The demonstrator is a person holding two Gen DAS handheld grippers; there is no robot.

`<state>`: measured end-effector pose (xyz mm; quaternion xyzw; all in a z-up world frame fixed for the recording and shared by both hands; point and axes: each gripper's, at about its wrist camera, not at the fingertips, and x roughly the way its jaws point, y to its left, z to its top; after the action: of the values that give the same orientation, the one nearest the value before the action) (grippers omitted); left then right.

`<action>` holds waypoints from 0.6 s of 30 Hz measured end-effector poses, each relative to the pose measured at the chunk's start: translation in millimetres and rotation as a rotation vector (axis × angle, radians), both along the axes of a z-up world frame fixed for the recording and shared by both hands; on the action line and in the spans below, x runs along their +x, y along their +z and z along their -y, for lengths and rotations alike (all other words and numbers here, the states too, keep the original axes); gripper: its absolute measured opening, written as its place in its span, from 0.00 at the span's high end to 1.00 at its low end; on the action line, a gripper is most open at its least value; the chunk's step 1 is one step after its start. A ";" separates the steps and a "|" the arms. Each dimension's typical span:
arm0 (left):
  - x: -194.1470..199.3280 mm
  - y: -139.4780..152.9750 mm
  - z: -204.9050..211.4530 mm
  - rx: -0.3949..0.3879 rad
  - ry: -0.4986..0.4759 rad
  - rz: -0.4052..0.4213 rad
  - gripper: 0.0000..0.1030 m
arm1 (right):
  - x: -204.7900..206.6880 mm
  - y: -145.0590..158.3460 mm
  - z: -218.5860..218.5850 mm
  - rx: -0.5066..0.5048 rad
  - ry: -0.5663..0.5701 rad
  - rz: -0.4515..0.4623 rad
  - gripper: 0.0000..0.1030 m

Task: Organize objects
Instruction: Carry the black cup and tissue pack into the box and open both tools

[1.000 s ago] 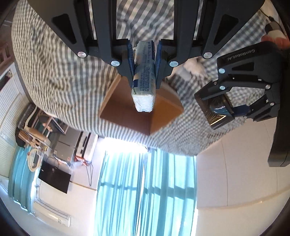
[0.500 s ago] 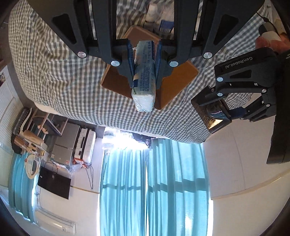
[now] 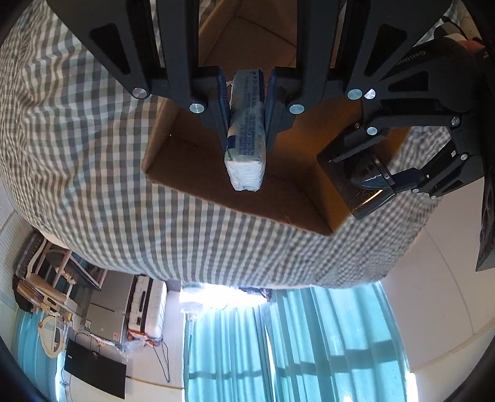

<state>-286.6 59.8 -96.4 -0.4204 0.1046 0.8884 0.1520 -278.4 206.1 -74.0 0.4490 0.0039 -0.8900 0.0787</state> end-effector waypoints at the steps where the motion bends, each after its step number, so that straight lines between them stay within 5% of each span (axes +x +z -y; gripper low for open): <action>1: -3.0 -4.8 -0.3 0.003 0.001 0.008 0.38 | -2.8 -6.5 0.1 -0.003 0.002 0.008 0.82; 9: -16.7 -24.1 -6.1 0.010 -0.008 0.029 0.37 | -11.5 -21.5 7.4 0.015 0.003 0.015 0.82; 13: -13.8 -23.4 -3.8 0.028 -0.019 0.047 0.29 | -13.4 -12.0 4.5 -0.032 0.007 0.004 0.80; 16: -9.2 -14.1 0.0 0.058 -0.014 0.049 0.16 | -7.0 1.4 0.2 -0.063 -0.002 -0.007 0.63; 18: -3.5 -4.4 2.3 0.055 -0.012 0.038 0.16 | -1.0 14.3 -0.9 -0.057 -0.009 -0.038 0.58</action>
<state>-290.1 57.4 -100.8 -0.4320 0.0796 0.8819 0.1709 -279.4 207.0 -59.7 0.4295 -0.0219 -0.8986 0.0872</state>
